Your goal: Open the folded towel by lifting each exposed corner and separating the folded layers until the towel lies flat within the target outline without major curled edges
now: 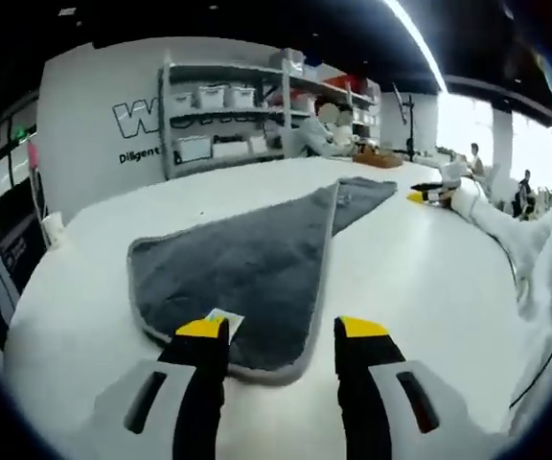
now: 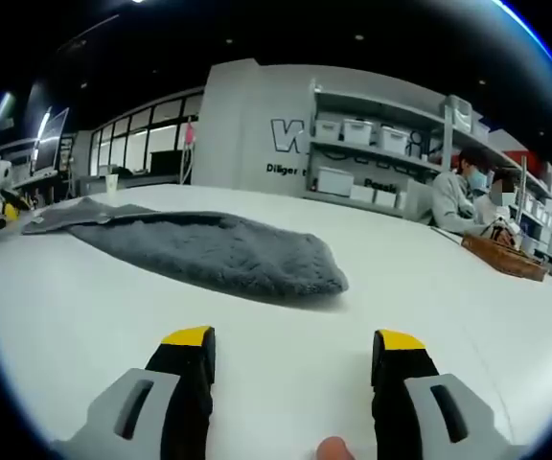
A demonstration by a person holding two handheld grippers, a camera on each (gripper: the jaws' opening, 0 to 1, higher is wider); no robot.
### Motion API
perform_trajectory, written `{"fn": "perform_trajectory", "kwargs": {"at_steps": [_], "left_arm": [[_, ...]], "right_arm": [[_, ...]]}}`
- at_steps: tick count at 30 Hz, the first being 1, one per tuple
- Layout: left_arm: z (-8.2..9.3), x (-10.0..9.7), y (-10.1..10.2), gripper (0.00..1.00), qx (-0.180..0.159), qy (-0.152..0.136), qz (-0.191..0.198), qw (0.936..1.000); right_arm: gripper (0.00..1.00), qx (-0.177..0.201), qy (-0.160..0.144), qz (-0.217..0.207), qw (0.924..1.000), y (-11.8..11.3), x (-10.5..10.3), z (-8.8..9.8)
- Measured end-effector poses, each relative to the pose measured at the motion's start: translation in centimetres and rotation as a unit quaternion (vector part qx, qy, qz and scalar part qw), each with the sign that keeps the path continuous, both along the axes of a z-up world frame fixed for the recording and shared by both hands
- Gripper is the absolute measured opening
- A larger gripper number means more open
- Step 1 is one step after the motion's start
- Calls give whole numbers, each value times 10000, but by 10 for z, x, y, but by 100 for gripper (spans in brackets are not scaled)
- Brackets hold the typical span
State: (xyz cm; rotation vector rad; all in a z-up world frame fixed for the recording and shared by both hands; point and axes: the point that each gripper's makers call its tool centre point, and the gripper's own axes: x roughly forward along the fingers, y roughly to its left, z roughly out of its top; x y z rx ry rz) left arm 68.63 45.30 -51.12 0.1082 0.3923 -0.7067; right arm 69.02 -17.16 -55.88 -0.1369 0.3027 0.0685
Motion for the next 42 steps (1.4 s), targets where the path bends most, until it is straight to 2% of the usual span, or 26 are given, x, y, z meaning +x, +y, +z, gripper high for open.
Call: {"fn": "perform_trajectory", "kwargs": {"at_steps": [7,12,18,21,29,34,39,42], "left_arm": [[-2,-5,7,68,-78,-30,379,9992],[4,-16,0,74,-256,-128,451,9986],[9,-19,-4,84,-349,-179,544,9977],[9,-16,0,91,-354,-219,713,9966],[10,-12,8,96,-363,-324,959,9942],[13,-13,6,99,-444,-389,941,9938],[23,-16,-2,99,-383,-552,784,9947],[25,-19,-6,99,-300,-548,641,9960]], "right_arm": [[65,0,-2,-8,10000,0,0,0],[65,-14,-9,-3,10000,0,0,0],[65,0,-36,-5,10000,0,-1,1],[65,38,-98,1,9999,0,-1,3],[65,287,-449,-20,9986,-3,-4,15],[64,402,-590,-97,9974,-6,-6,21],[64,225,-555,44,9982,6,-2,25],[64,-16,-655,195,9977,18,5,37]]}}
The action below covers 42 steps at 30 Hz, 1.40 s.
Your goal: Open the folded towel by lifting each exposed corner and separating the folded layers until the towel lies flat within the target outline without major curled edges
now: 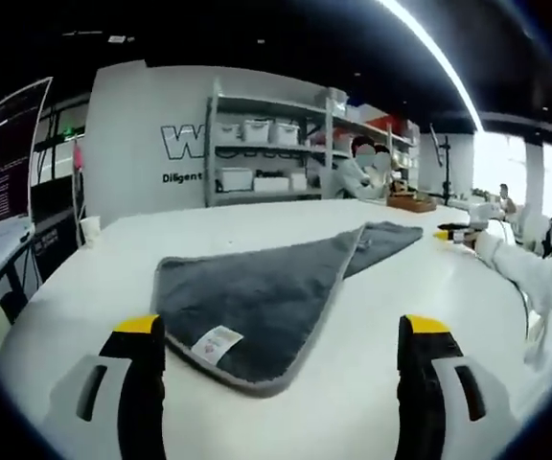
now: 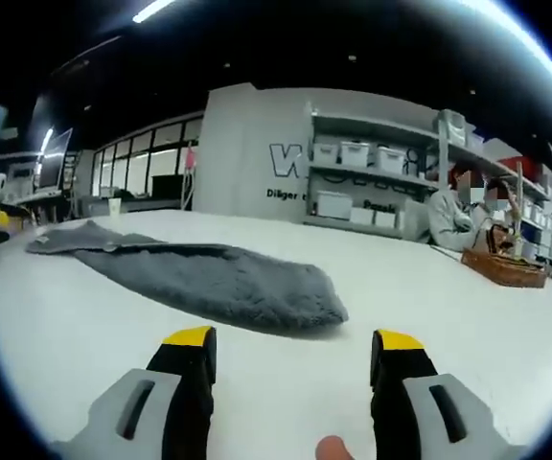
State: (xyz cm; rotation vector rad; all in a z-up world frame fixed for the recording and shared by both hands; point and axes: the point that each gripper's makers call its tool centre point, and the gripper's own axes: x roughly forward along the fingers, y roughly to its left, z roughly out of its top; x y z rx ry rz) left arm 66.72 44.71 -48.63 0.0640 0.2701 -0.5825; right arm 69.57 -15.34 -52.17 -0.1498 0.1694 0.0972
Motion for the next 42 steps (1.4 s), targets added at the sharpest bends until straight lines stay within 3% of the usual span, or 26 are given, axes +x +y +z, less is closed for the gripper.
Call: {"fn": "perform_trajectory", "kwargs": {"at_steps": [4,9,13,17,28,38,42], "left_arm": [[4,-4,1,99,-27,-35,-18,10000],[9,-6,1,99,26,-92,-31,9999],[9,-8,-5,99,-26,-66,-143,9999],[7,-9,-8,99,-9,-47,-195,9998],[7,-8,-5,98,-132,-27,-228,9996],[4,-7,-7,97,-202,29,-300,9993],[3,-7,-10,96,-217,44,-349,9991]], "right_arm": [[62,-446,-197,163,9987,22,14,20],[59,-1155,-439,584,9906,73,45,42],[59,-1593,-304,1002,9817,117,69,38],[59,-1857,-85,1487,9713,163,95,22],[59,-1846,4,1307,9741,186,129,7],[56,-2421,10,1665,9559,224,141,0],[50,-2352,32,1971,9517,247,145,-4]]}}
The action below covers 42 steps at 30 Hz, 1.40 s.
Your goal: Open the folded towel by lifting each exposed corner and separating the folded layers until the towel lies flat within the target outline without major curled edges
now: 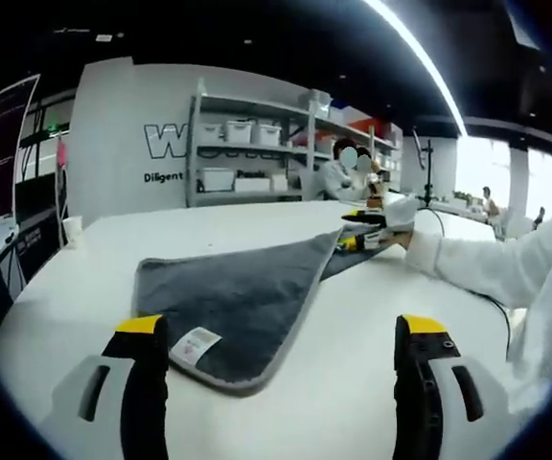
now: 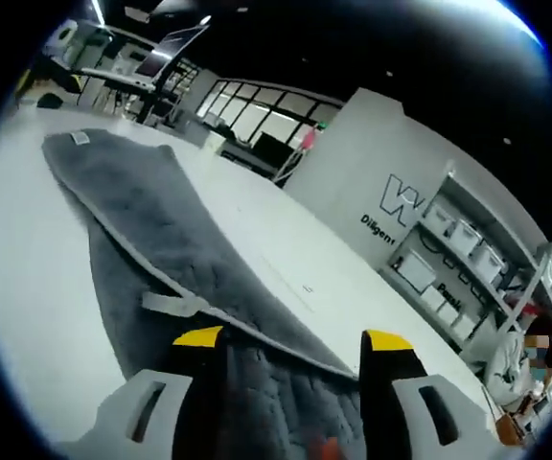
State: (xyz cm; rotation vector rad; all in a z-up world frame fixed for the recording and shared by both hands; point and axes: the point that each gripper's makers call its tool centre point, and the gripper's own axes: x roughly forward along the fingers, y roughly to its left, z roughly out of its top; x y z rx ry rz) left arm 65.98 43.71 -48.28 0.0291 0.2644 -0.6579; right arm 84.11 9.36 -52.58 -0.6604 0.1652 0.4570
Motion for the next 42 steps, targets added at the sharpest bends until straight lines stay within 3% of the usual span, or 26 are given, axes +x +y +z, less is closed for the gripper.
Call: {"fn": "perform_trajectory", "kwargs": {"at_steps": [4,9,13,23,36,42], "left_arm": [[0,-1,-2,96,-30,9,-45,10000],[3,-2,-1,95,-69,-18,-55,10000],[2,-2,1,95,-93,-2,-36,10000],[4,-3,1,94,-143,-9,-28,9999],[1,-2,-1,93,-140,42,-66,9999],[2,-4,-2,93,-132,32,-77,9999]], "right_arm": [[42,-63,65,75,9999,8,6,-6],[14,-267,64,625,9977,25,-4,-10],[2,-684,-54,875,9938,31,-11,-14],[0,-417,196,879,9951,26,-31,-15],[0,-225,560,1118,9919,23,-89,-19],[0,-200,828,1004,9913,21,-111,-24]]}}
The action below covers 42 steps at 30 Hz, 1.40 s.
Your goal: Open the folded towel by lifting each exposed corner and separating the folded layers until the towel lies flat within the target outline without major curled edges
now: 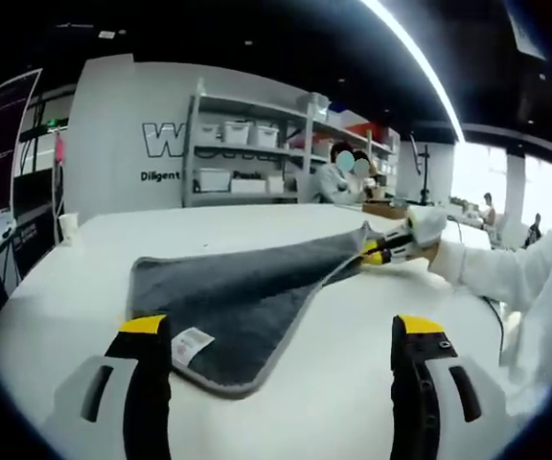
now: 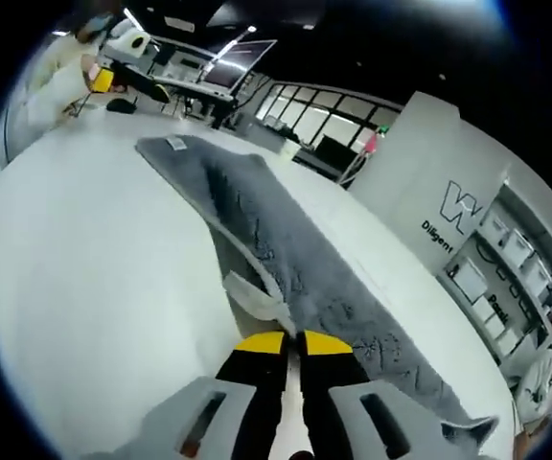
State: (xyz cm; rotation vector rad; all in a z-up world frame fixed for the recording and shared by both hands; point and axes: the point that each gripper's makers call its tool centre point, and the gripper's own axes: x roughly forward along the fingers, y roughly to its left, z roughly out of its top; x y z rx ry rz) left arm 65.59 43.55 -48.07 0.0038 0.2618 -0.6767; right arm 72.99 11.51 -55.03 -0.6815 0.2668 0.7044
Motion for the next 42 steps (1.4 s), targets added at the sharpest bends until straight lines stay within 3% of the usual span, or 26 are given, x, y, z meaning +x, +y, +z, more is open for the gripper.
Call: {"fn": "perform_trajectory", "kwargs": {"at_steps": [6,35,42], "left_arm": [[1,-1,0,93,-2,3,-15,10000],[4,-6,1,92,-37,-20,-42,10000],[4,-6,0,92,-31,-6,-44,10000]], "right_arm": [[0,166,206,-136,9996,0,-15,-1],[0,278,904,-64,9955,22,-96,-13],[0,41,920,22,9958,28,-117,-14]]}}
